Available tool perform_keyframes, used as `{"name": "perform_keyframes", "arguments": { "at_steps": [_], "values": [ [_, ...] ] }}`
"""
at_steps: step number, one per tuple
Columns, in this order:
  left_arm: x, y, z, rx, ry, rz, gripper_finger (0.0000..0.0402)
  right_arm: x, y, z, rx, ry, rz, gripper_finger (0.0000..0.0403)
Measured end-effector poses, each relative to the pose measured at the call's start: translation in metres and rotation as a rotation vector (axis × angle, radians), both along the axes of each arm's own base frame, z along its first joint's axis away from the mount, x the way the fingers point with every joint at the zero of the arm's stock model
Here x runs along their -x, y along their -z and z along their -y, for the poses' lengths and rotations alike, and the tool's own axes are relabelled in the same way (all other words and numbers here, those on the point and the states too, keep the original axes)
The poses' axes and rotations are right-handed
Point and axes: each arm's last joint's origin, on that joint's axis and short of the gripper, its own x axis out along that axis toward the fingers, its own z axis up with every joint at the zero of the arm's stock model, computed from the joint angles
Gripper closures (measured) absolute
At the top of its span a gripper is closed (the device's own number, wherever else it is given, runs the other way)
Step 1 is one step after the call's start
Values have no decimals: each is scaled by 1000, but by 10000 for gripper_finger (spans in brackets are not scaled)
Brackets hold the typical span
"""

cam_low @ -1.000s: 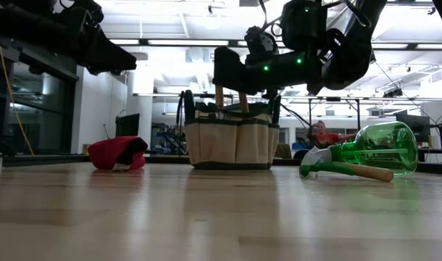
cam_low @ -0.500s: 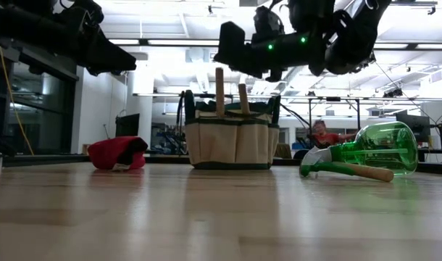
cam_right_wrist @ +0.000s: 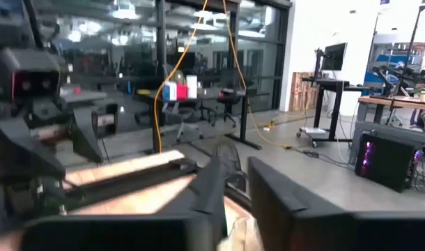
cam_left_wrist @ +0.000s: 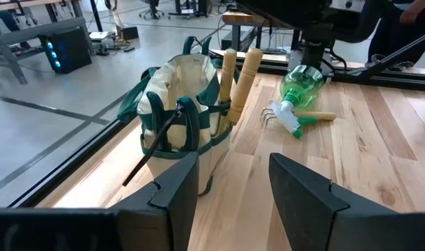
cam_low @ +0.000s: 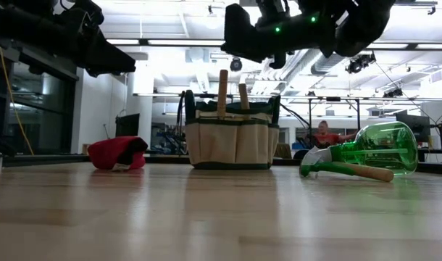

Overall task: Pick & Place Garden tools in Gardening bag
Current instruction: Put the green spray bottle into the gardening bag

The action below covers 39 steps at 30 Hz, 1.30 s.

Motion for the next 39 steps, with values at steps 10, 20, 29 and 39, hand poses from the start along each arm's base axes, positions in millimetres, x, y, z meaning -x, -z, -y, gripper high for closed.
{"name": "perform_keyframes", "arguments": {
  "at_steps": [10,20,29,39],
  "values": [
    [0,0,0,0,-1,0,231,-1,15,3,-69,-3,-114,400],
    [0,0,0,0,-1,1,231,-1,23,7,-127,-14,-165,400],
    [0,0,0,0,-1,0,231,5,10,15,-66,72,-162,400],
    [0,1,0,1,-2,-8,231,41,-45,6,5,157,-197,401]
  ]
}}
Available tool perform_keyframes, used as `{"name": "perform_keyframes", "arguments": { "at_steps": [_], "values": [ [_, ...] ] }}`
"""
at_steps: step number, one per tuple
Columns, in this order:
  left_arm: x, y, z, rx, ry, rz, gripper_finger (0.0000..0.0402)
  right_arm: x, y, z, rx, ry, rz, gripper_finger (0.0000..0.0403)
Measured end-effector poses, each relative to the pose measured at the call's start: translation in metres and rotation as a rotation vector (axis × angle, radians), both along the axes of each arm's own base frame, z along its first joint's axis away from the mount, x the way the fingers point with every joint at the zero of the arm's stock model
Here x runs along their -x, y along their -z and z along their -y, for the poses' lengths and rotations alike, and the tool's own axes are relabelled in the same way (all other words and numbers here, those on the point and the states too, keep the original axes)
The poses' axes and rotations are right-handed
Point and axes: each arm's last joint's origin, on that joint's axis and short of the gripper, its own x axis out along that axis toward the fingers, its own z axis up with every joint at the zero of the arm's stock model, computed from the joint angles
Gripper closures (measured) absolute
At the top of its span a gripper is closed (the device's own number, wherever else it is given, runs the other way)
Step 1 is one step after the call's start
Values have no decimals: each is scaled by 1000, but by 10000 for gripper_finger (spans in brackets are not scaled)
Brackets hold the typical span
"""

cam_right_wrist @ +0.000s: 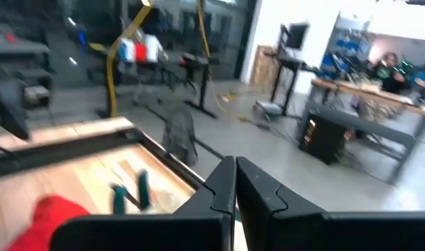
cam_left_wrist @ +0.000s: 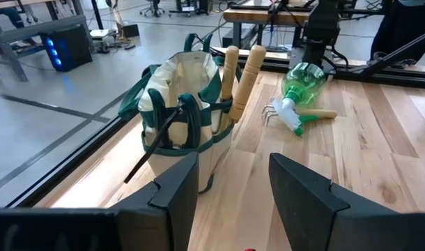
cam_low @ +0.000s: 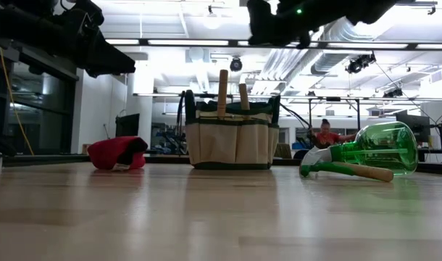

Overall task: Pick & Place Garden tools in Gardening bag
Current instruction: Put the green spray bottle into the gardening bag

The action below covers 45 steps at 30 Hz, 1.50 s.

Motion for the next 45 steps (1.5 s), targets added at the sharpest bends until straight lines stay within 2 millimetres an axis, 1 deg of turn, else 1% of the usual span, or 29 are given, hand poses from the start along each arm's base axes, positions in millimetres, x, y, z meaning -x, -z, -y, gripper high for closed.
{"name": "perform_keyframes", "arguments": {
  "at_steps": [3,9,13,16,19,24,28,34,40,45],
  "values": [
    [0,0,0,5,7,0,231,12,-4,-2,-33,33,-55,401],
    [0,0,0,5,10,-1,231,38,-11,-14,-104,-1,-144,395],
    [0,1,0,6,10,-4,231,53,-12,-24,-136,-32,-208,379],
    [0,1,0,7,10,-5,231,60,-11,-30,-177,-86,-241,358],
    [0,1,0,9,9,-4,231,63,-4,-34,-243,-155,-292,329],
    [0,1,0,13,9,-3,231,67,11,-36,-358,-265,-440,272],
    [0,2,0,22,8,-13,231,69,20,-39,-392,-324,-540,235],
    [0,2,0,22,8,-15,231,75,30,-40,-416,-328,-674,201],
    [0,2,0,22,8,-15,231,71,44,-41,-448,-338,-768,164],
    [0,2,1,26,24,-14,231,65,60,-42,-458,-308,-860,133]
  ]
}}
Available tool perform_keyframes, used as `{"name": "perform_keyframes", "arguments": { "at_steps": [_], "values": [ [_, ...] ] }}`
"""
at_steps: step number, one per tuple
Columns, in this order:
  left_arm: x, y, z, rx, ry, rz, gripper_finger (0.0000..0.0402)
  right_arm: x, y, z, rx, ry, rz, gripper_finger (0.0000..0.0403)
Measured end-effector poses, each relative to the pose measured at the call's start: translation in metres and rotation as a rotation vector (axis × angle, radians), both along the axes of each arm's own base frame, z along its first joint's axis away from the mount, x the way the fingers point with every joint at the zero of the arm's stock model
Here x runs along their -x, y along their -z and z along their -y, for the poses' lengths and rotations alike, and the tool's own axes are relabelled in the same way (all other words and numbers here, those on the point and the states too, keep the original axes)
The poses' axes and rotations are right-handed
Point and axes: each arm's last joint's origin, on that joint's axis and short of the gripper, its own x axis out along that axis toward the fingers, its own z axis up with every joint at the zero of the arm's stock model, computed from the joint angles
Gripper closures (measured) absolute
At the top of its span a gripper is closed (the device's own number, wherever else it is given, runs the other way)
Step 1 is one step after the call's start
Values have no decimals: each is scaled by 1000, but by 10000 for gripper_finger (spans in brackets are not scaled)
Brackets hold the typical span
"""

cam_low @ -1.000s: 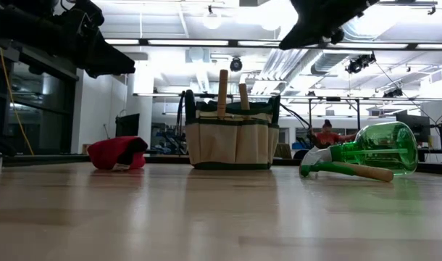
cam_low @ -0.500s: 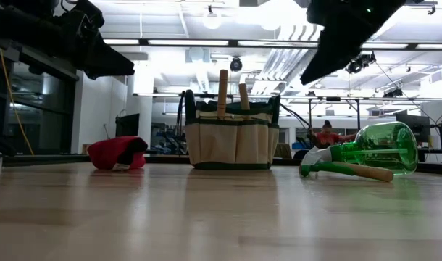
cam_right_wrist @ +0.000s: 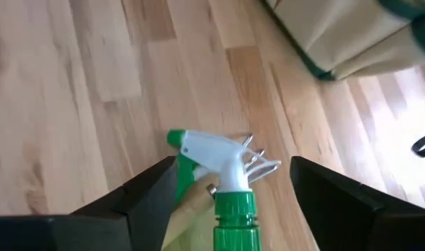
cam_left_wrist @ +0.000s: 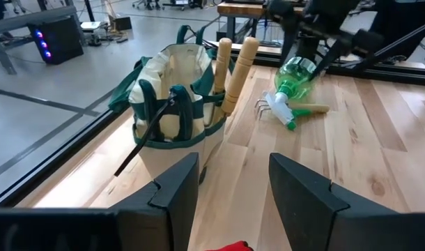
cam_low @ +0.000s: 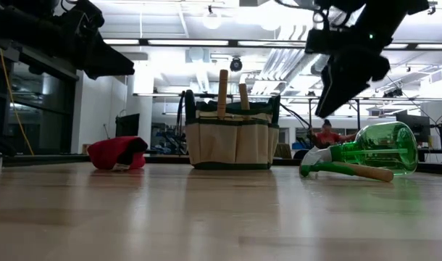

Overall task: Pick & Place Garden tools in Gardening bag
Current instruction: Put the green spray bottle into the gardening bag

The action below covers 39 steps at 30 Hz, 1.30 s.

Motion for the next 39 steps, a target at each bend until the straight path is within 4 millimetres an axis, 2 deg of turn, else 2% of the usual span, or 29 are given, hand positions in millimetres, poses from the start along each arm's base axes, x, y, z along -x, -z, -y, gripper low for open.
{"name": "perform_keyframes", "arguments": {
  "at_steps": [4,11,27,39],
  "values": [
    [0,0,0,0,1,0,231,-3,12,-1,-9,-8,-74,118],
    [0,0,0,0,1,0,231,0,26,-1,-29,5,-207,116],
    [0,0,0,1,5,-2,231,2,31,8,-9,36,-262,116],
    [0,0,0,1,5,-2,231,1,31,9,-43,-71,-288,117]
  ]
}}
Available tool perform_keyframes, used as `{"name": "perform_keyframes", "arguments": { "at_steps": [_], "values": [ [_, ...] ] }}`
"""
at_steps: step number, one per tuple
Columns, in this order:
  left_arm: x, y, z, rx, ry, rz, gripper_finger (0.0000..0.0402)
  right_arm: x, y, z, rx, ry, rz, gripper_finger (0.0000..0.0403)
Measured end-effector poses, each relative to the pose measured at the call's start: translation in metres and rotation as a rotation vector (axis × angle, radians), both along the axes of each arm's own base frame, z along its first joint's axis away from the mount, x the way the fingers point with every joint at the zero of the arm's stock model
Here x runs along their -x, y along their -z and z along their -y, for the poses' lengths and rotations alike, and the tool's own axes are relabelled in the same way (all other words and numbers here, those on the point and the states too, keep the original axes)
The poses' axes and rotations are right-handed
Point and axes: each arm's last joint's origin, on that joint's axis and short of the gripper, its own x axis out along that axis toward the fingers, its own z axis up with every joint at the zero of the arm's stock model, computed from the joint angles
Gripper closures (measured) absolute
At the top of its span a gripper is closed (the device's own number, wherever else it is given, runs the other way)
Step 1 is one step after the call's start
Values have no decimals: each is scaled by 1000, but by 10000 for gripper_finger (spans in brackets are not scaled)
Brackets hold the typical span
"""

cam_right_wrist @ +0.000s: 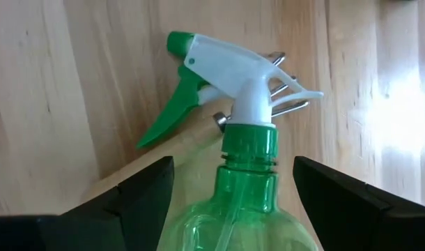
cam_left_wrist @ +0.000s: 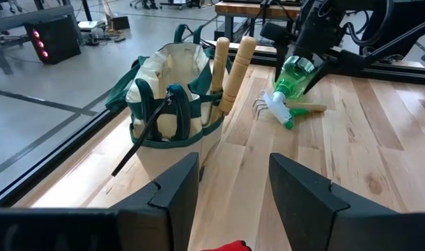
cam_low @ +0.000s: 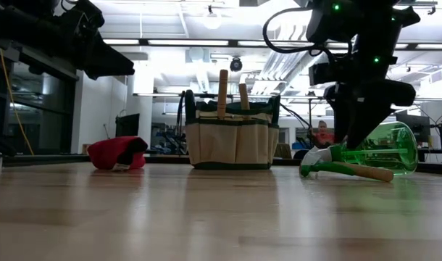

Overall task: Pick & Place Garden tools in Gardening bag
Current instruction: Put the green spray bottle into the gardening bag

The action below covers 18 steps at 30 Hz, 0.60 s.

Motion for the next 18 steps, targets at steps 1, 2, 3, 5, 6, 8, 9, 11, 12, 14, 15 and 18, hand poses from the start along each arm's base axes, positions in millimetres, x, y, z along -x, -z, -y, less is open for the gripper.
{"name": "perform_keyframes", "arguments": {
  "at_steps": [1,2,3,5,6,8,9,11,12,14,15,18],
  "values": [
    [0,0,0,0,1,0,231,0,0,0,0,-3,-2,117],
    [0,0,0,0,0,-1,231,0,0,1,1,-5,-2,117],
    [0,0,0,0,1,0,231,0,0,2,2,-3,-2,117],
    [0,0,0,0,0,0,231,0,0,3,2,4,-3,117],
    [0,0,0,0,1,-1,231,-1,1,5,3,9,-5,117],
    [0,0,0,0,1,-1,231,-2,4,7,2,17,-19,117],
    [0,0,0,0,1,-3,231,-3,6,7,-2,19,-29,117],
    [0,1,0,1,1,-8,231,-5,12,9,-23,17,-52,117],
    [0,1,0,1,1,-9,231,-6,16,9,-33,17,-66,117],
    [0,1,0,1,1,-8,231,-8,22,10,-50,19,-93,117],
    [0,1,0,1,1,-8,231,-10,24,11,-47,21,-101,117],
    [0,1,0,1,1,-8,231,-11,29,11,-44,18,-124,117]
  ]
}}
